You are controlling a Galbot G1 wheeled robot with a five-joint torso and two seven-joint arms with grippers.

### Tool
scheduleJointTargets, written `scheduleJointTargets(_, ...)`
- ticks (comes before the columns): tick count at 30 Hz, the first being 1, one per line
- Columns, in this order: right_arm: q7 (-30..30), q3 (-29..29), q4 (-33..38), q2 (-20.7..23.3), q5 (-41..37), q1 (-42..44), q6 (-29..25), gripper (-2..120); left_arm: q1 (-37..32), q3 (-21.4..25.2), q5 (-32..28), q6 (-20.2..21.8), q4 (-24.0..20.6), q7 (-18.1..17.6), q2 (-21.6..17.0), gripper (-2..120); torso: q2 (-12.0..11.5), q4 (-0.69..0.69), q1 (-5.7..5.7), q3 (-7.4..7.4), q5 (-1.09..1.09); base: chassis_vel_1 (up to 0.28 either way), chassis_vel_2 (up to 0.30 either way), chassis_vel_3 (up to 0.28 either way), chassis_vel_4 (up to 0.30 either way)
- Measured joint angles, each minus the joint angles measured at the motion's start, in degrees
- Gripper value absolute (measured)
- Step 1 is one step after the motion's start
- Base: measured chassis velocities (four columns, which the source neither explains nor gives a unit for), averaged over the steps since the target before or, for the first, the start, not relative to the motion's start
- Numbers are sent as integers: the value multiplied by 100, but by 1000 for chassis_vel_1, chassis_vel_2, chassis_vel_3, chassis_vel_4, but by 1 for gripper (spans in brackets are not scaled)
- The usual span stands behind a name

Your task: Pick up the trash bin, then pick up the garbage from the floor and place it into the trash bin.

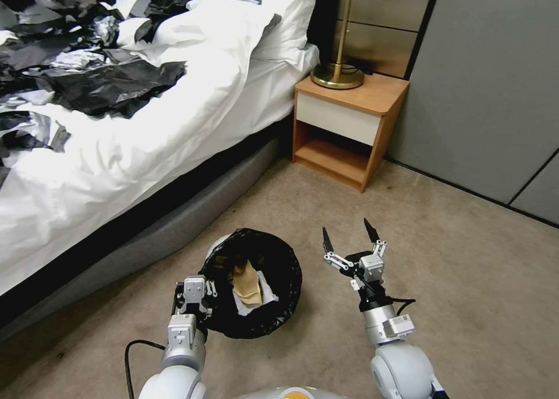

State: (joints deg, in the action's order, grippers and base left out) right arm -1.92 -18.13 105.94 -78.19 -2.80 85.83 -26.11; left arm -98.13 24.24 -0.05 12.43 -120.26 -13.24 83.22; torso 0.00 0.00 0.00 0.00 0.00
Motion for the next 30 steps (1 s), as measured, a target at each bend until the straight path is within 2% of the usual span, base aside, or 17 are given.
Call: scheduleJointTargets(30,-22,4,88,-13,42,9,15,100,-120,14,27,-12,-159,13,3,0,0,0,0,0,0,111,114,107,108)
